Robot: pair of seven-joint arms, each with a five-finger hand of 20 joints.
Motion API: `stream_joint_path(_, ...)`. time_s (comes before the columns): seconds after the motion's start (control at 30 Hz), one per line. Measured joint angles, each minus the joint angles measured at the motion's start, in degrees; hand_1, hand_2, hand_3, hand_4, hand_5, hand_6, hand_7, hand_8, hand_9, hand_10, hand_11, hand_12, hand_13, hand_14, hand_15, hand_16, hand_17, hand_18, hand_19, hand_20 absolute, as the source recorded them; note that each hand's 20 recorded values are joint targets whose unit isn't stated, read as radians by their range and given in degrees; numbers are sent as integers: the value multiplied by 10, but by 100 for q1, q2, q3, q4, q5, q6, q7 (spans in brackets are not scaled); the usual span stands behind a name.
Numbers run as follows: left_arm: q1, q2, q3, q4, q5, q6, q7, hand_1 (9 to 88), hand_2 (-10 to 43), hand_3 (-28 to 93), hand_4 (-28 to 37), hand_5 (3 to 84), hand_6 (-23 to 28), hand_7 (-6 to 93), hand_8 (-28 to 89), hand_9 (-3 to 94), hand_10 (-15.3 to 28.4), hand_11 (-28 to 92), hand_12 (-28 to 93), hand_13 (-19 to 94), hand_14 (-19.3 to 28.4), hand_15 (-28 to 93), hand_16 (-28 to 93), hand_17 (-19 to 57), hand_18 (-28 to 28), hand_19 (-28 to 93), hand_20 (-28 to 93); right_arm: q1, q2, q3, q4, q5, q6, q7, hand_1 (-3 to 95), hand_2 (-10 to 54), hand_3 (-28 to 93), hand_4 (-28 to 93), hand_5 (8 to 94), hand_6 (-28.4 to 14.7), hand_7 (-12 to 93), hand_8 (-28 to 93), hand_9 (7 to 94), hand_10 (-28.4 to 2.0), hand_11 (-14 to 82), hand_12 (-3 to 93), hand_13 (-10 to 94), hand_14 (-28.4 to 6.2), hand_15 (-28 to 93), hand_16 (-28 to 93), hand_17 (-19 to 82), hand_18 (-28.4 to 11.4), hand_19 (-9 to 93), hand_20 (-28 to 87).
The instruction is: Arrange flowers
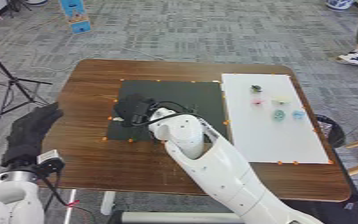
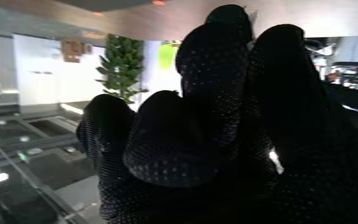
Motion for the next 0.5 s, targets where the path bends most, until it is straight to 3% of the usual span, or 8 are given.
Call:
stream_joint_path(0.13,-562,36,645,152,266,353,-216,237,284,667,-283,514,46,128,-87,500,138,174,81,356,120,107,-30,95,73,35,167,-73,-219,204,282,-10,160,56,561,4,466,-161,781,37,211,50,937,-85,429,300,903,-48,670,415,563,-219,932,647)
stream_joint_path(0.27,-1144,36,1099,258,332,405,-424,237,281,671,-283,515,47,128,-87,500,138,175,81,357,122,107,-29,95,73,35,167,-97,-375,269,576,-9,606,309,563,4,465,-162,783,37,204,43,937,-86,445,294,904,-51,680,416,569,-221,932,659)
stream_joint_path(0.37,-1410,36,1181,281,332,313,-460,236,279,672,-283,515,48,128,-86,500,138,175,81,357,122,107,-29,95,73,35,167,-95,-377,210,621,-8,692,663,562,3,465,-161,783,38,202,41,937,-85,449,291,905,-51,682,415,570,-222,932,662)
stream_joint_path(0.5,-1515,65,1167,277,325,244,-460,236,261,675,-283,513,49,126,-86,499,138,175,82,357,122,106,-29,95,74,36,167,-95,-347,202,625,-8,681,718,557,1,470,-158,784,38,197,33,937,-84,453,289,907,-50,684,414,574,-223,932,664)
